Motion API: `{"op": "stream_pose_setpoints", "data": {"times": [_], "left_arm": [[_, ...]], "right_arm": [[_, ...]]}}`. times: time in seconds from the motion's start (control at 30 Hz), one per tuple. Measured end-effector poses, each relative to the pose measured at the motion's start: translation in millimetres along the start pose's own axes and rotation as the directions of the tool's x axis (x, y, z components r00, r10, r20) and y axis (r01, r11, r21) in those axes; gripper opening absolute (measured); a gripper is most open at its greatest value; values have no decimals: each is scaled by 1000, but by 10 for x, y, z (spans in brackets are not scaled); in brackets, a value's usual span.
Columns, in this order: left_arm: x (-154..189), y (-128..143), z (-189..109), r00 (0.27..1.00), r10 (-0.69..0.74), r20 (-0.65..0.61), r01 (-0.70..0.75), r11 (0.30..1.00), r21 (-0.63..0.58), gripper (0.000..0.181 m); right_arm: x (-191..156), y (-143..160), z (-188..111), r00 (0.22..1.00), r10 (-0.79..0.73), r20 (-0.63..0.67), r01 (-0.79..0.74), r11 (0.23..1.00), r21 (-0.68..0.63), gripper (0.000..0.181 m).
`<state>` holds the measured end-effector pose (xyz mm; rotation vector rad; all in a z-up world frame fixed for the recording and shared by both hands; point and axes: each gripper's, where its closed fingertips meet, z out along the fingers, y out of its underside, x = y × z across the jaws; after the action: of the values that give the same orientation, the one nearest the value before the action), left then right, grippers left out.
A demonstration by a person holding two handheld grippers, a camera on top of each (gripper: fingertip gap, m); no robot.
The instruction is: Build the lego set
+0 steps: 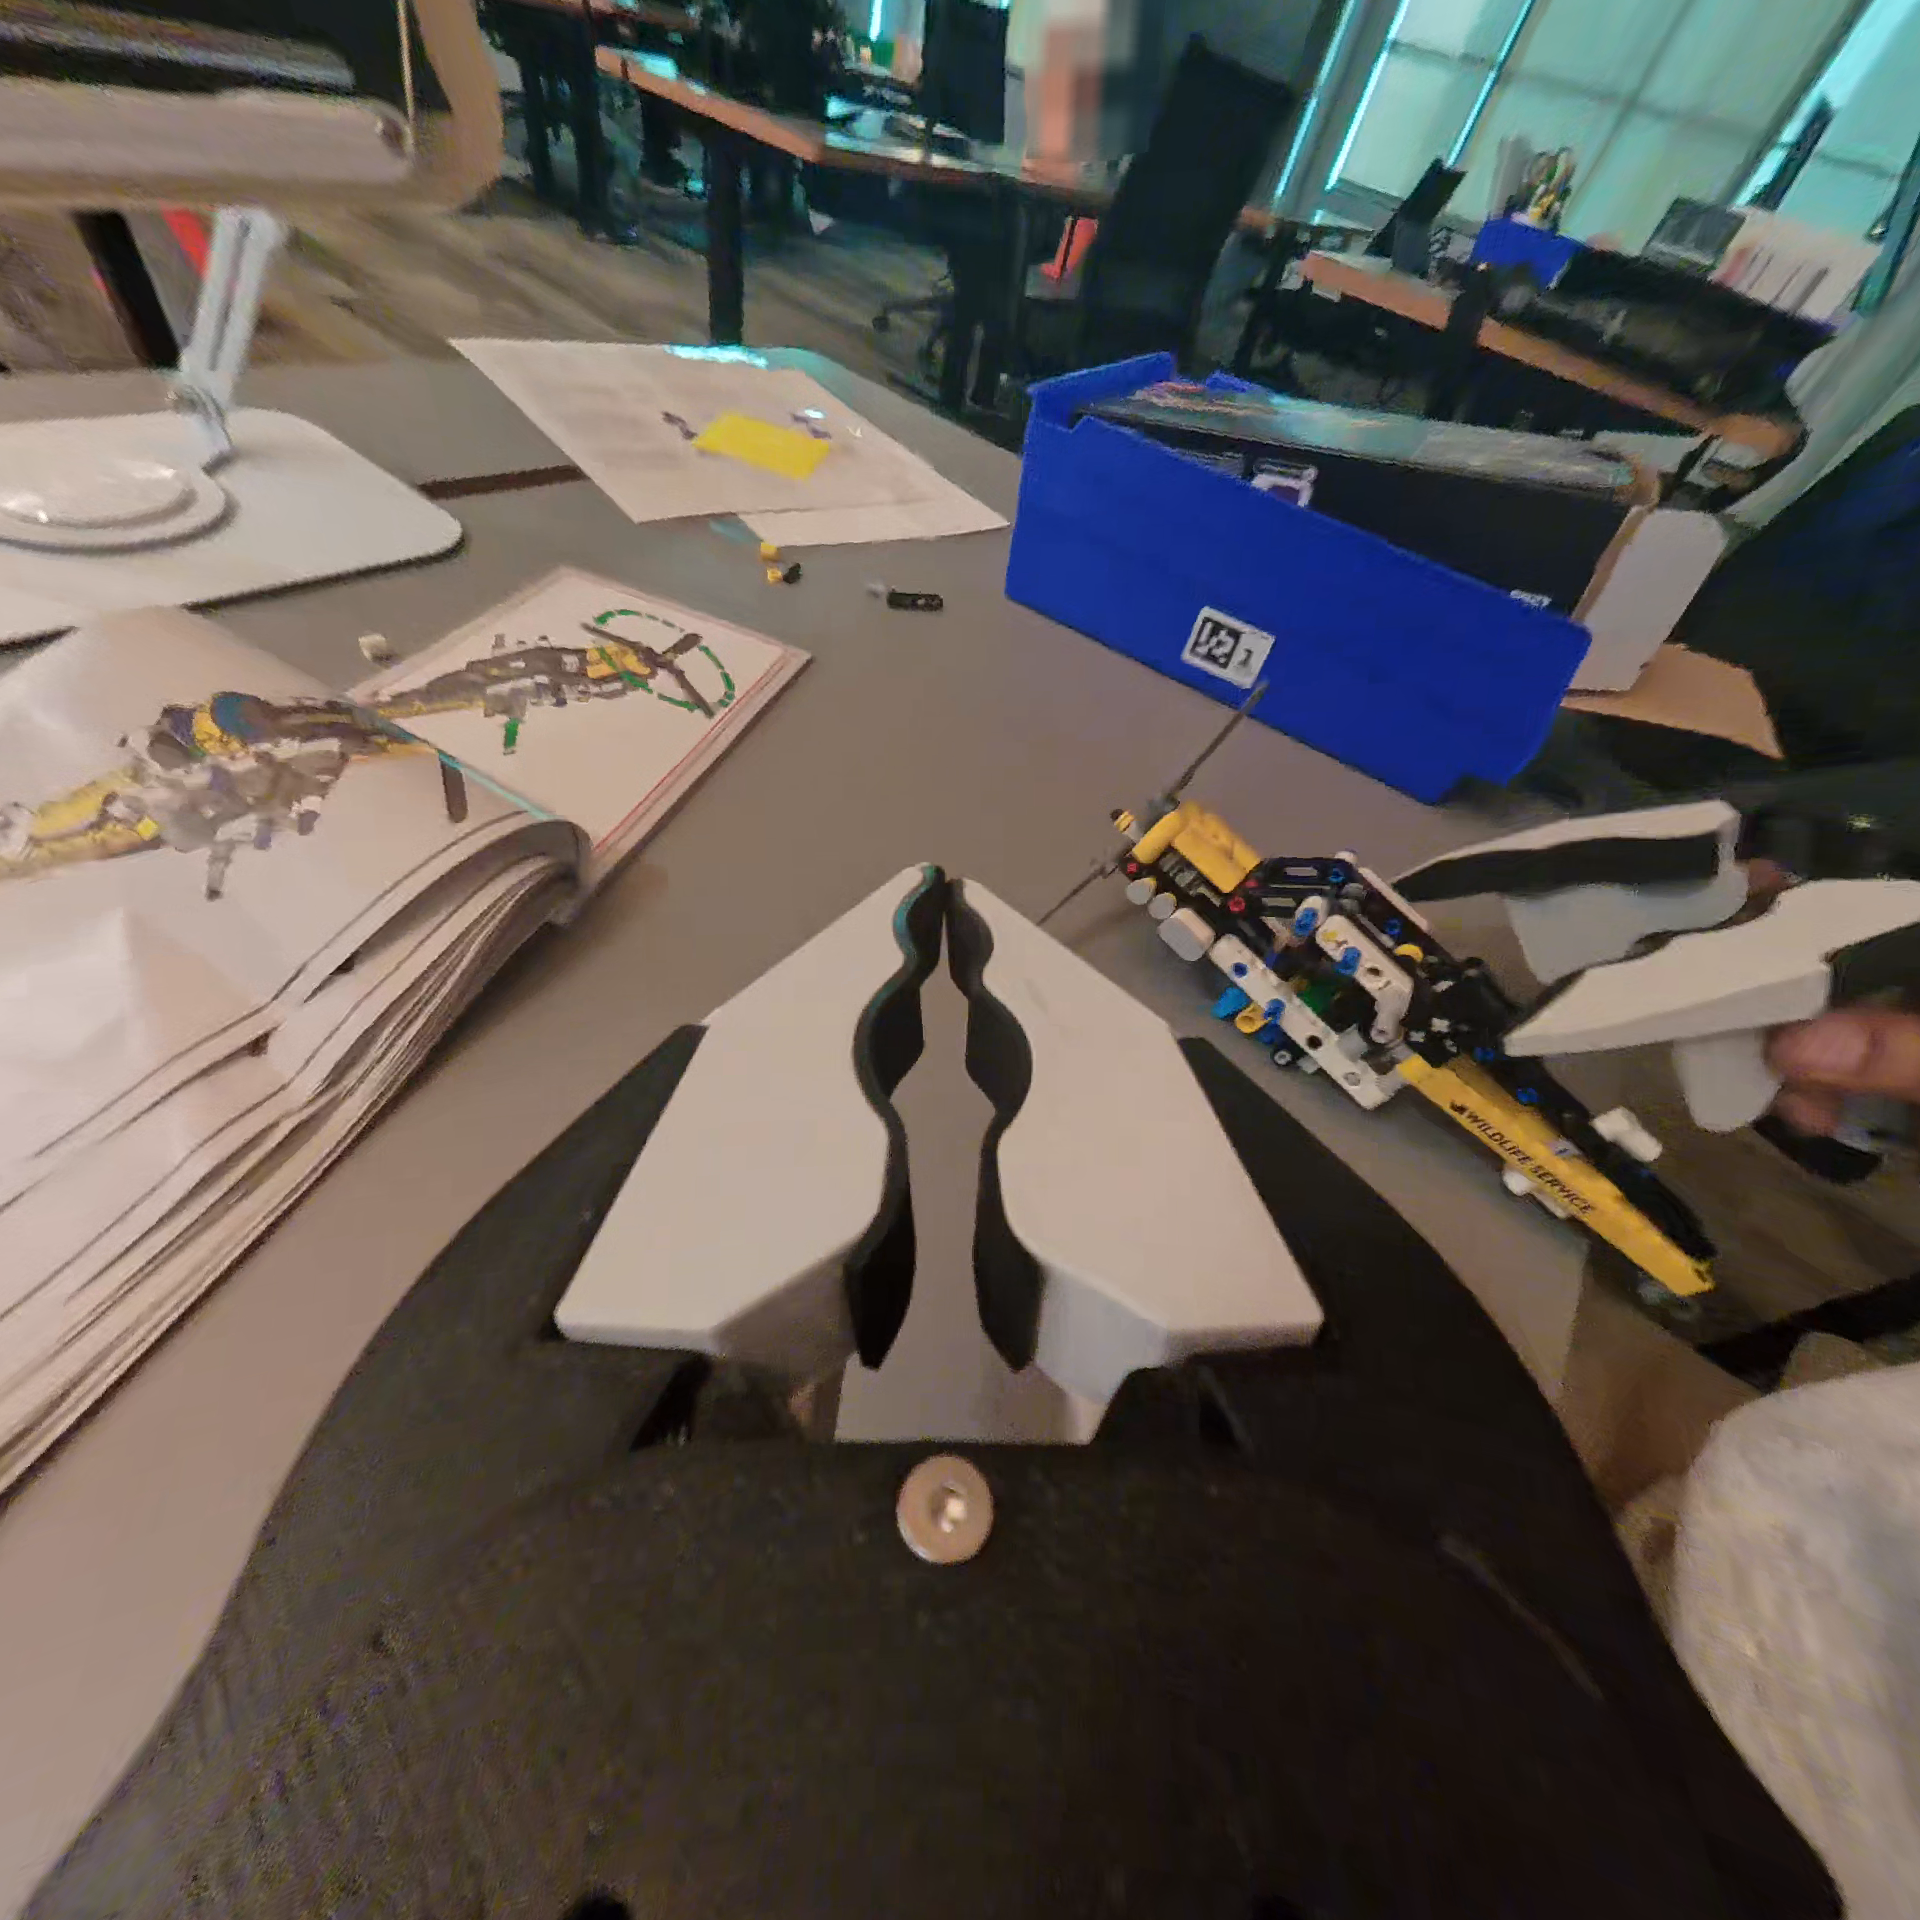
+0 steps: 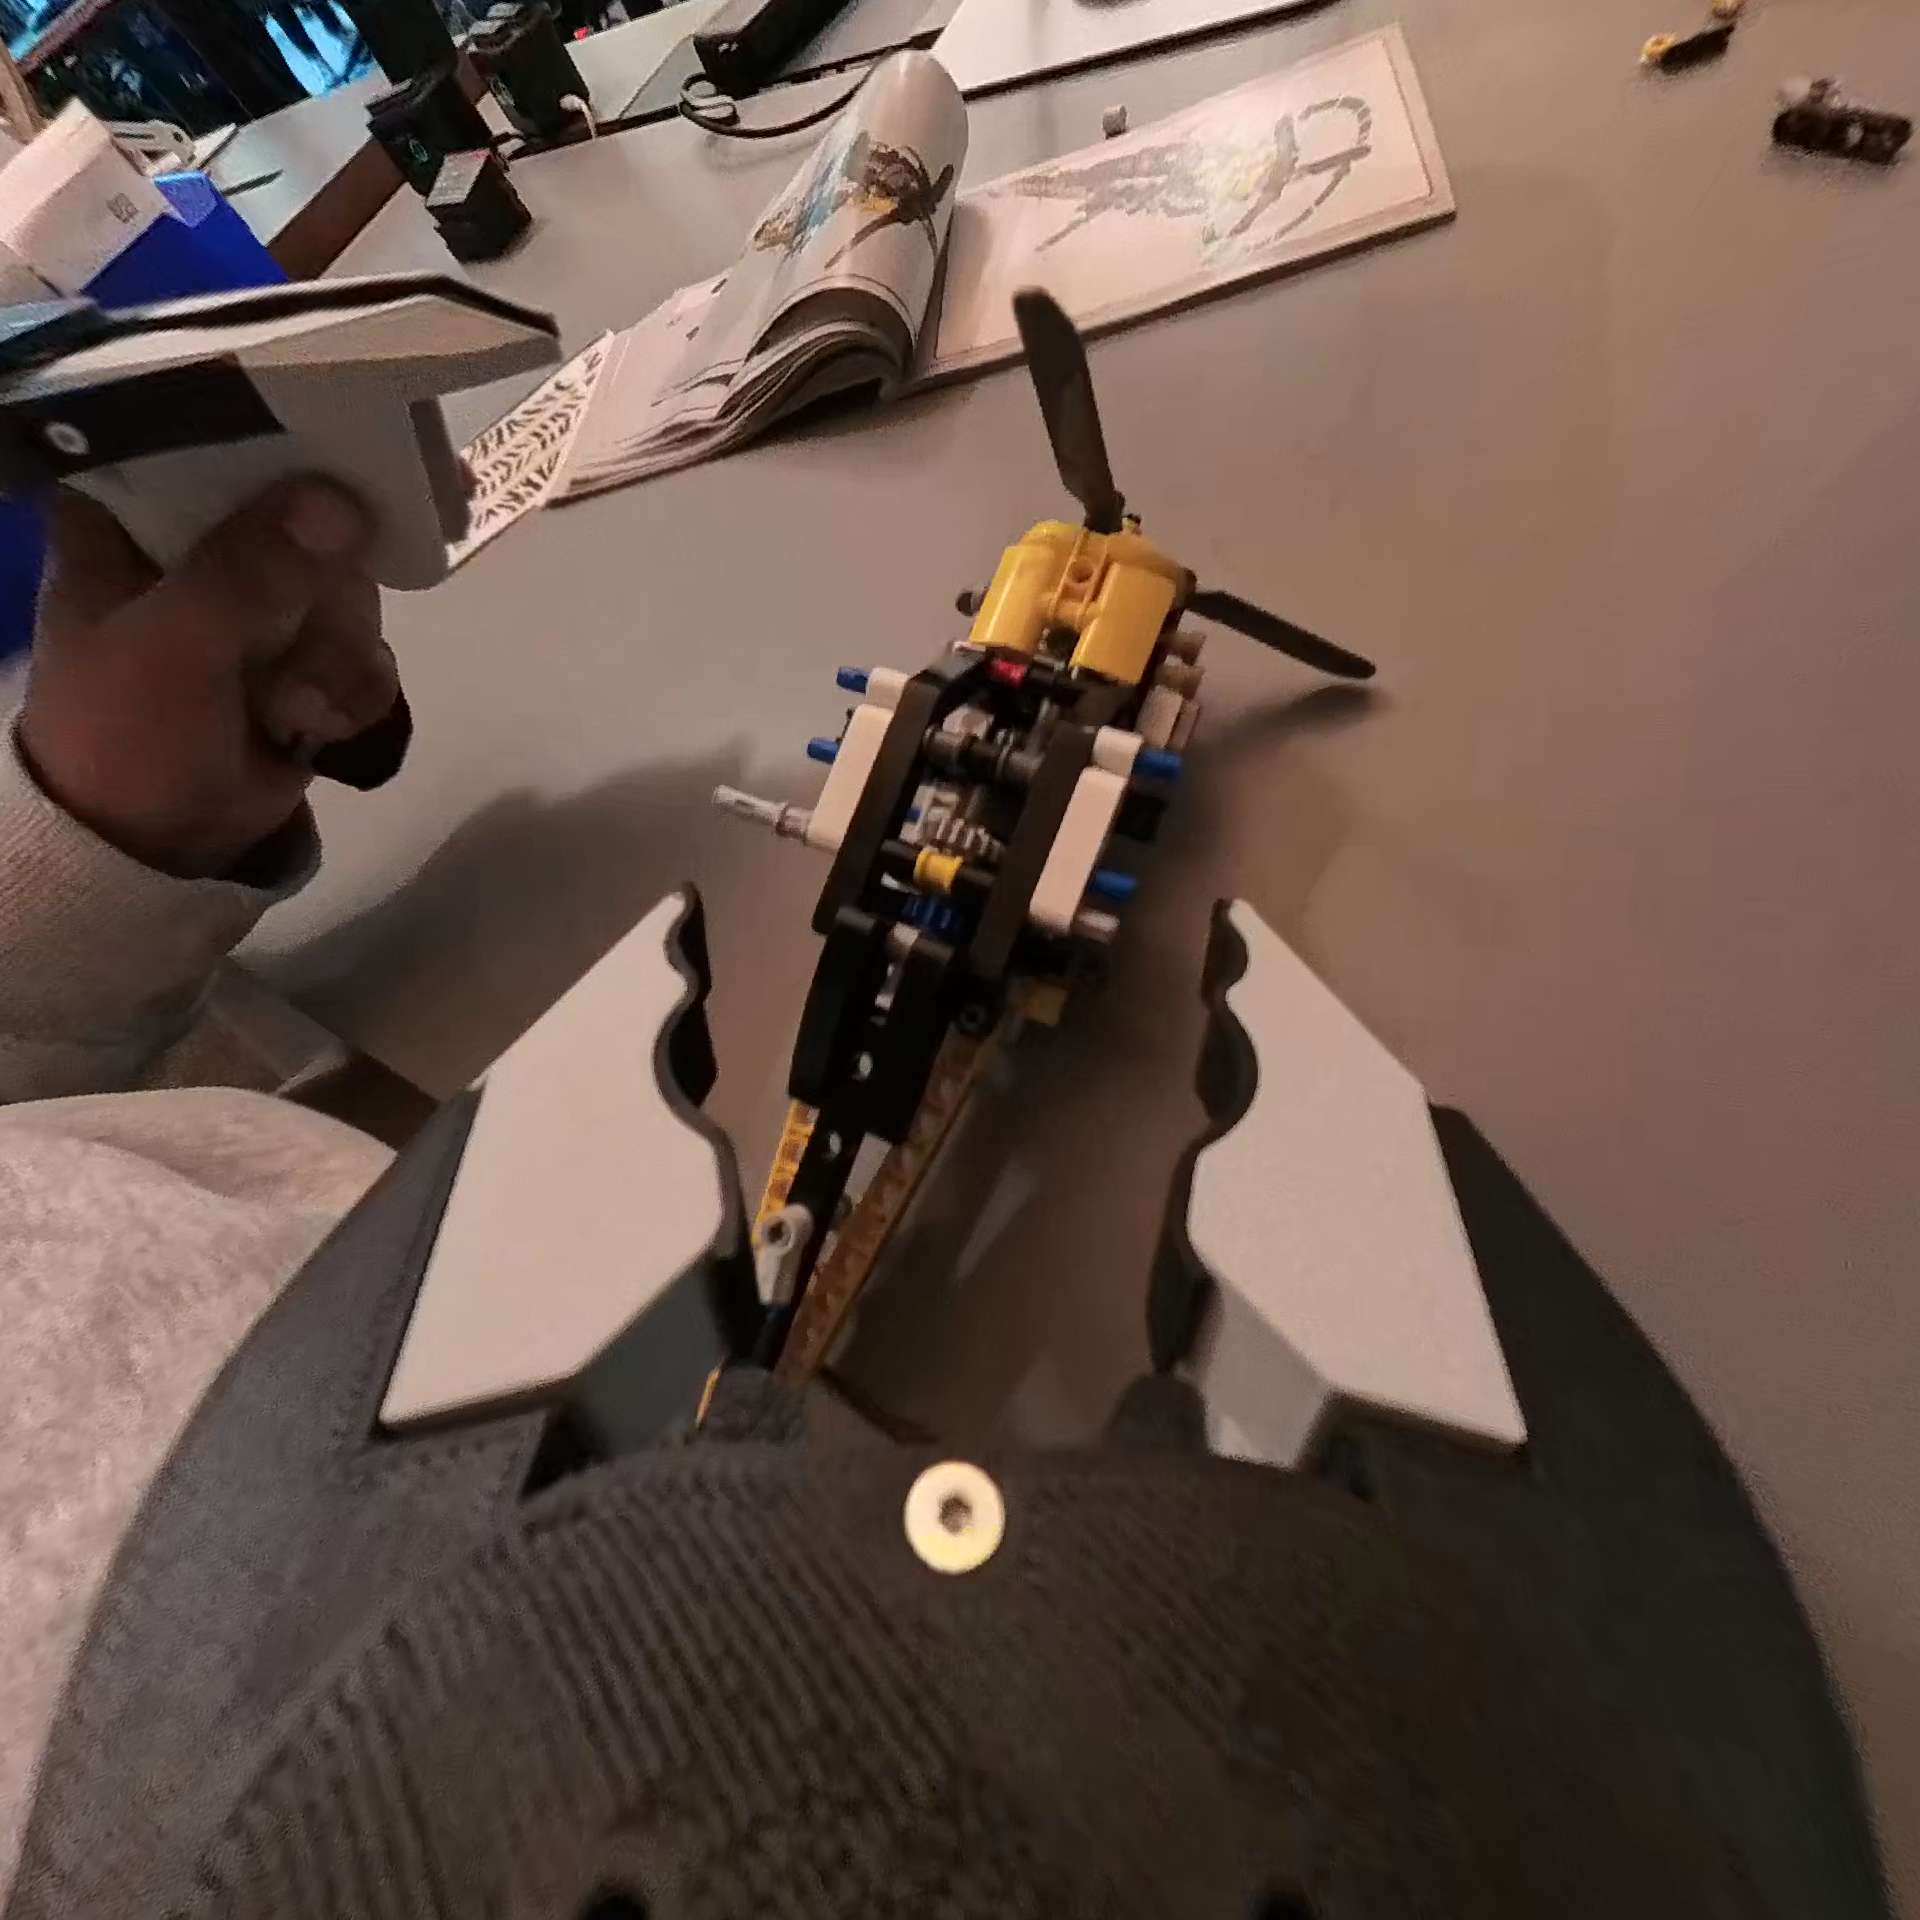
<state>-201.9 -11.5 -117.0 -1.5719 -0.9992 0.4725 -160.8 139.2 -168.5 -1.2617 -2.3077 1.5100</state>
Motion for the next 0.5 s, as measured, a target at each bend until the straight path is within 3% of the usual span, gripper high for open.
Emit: {"op": "stream_pose_setpoints", "data": {"times": [0.2,0.37,0.5], "left_arm": [[-85,150,94,987,147,64,-142,986,-84,0],[51,191,173,998,1,-57,-4,999,-47,0],[-28,60,65,999,33,40,-34,999,35,0]], "right_arm": [[12,281,-177,999,51,-20,-51,998,-32,93],[-163,522,-239,991,128,37,-125,990,-64,89],[-336,622,-199,989,132,69,-126,988,-85,84]]}}
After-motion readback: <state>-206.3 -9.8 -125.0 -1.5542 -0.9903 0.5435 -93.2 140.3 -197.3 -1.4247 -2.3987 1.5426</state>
